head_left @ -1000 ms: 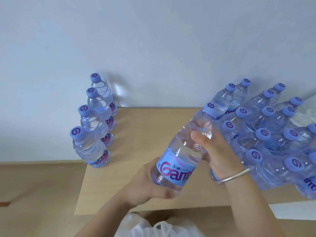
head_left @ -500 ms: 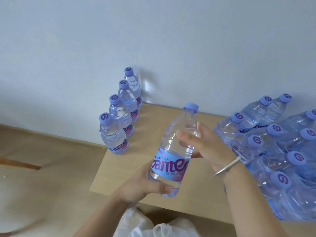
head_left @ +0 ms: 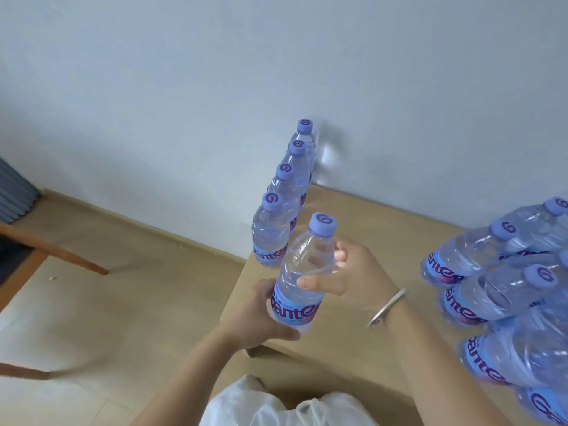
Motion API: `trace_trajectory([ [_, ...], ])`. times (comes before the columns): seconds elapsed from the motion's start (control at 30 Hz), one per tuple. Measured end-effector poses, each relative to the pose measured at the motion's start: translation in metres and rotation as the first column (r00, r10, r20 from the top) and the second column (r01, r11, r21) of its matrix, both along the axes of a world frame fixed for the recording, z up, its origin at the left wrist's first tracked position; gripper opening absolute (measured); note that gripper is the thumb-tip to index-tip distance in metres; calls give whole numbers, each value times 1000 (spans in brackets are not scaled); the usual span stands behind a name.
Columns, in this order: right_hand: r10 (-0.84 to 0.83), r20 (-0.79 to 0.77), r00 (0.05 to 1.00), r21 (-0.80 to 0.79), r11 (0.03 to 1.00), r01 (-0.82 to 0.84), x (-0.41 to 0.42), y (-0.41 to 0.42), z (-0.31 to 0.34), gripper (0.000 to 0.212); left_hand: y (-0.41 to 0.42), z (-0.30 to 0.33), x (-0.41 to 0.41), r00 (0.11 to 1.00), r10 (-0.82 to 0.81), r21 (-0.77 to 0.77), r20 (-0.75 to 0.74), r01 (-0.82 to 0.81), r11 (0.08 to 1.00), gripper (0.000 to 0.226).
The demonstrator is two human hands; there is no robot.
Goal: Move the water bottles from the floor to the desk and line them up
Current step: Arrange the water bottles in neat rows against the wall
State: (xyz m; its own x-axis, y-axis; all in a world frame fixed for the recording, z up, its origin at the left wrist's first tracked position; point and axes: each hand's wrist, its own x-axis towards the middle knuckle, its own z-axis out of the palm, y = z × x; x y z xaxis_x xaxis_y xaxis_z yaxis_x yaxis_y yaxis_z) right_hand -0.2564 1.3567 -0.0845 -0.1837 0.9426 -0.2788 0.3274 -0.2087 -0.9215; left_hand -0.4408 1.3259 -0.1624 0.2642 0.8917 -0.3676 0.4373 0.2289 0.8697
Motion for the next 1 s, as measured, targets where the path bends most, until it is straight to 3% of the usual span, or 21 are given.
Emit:
trace_trajectory([
  [0.13,43,139,989,24,999,-46,-43,0,-17,69,10,-23,-35,988,16,89,-152,-2,996,64],
  [0.33,-15,265,964,43,999,4,-85,0,-28,60,24,-44,-62,984,27,137,-177,-2,991,63],
  [0.63,-123,300,946,168,983,75,-102,3,-33,58,43,-56,-67,986,35,242,-161,5,970,52],
  [1.0,-166,286,944,163,979,123,-97,7,-41,70,52,-60,-66,965,32,319,-259,54,946,63],
])
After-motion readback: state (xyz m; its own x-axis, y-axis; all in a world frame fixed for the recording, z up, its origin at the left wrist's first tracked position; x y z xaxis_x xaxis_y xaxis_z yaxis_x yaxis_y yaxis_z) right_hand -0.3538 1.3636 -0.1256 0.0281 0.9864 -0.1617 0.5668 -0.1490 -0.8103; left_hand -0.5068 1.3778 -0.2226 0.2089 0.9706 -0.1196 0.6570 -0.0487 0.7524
